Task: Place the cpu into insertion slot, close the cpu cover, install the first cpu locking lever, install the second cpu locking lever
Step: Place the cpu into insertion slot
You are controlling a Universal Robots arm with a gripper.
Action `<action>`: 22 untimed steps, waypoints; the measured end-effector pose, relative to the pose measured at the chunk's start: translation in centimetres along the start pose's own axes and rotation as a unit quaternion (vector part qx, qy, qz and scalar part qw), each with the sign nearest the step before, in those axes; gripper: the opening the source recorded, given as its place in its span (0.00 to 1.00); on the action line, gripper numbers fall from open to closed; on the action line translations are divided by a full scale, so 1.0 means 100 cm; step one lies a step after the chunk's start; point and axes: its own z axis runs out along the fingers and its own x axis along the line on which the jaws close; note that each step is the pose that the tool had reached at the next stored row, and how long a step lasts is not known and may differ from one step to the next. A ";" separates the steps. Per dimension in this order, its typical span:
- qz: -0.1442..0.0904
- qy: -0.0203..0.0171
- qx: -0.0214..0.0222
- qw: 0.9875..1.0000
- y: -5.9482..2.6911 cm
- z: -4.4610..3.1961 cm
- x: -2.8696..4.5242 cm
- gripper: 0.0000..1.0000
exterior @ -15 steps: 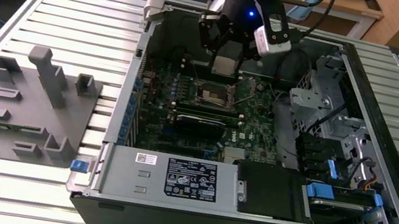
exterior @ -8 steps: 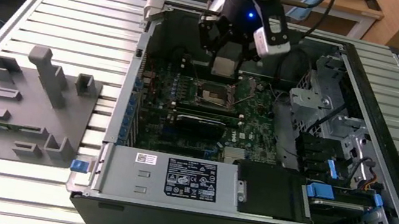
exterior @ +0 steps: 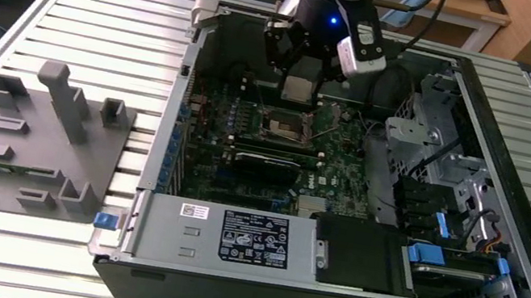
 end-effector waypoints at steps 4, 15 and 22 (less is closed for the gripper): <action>0.002 0.000 0.000 1.000 0.0000 0.0001 0.0000 0.54; 0.026 -0.002 0.000 1.000 0.0000 0.0005 0.0000 0.54; 0.036 -0.003 -0.001 0.999 -0.0001 0.0008 0.0000 0.54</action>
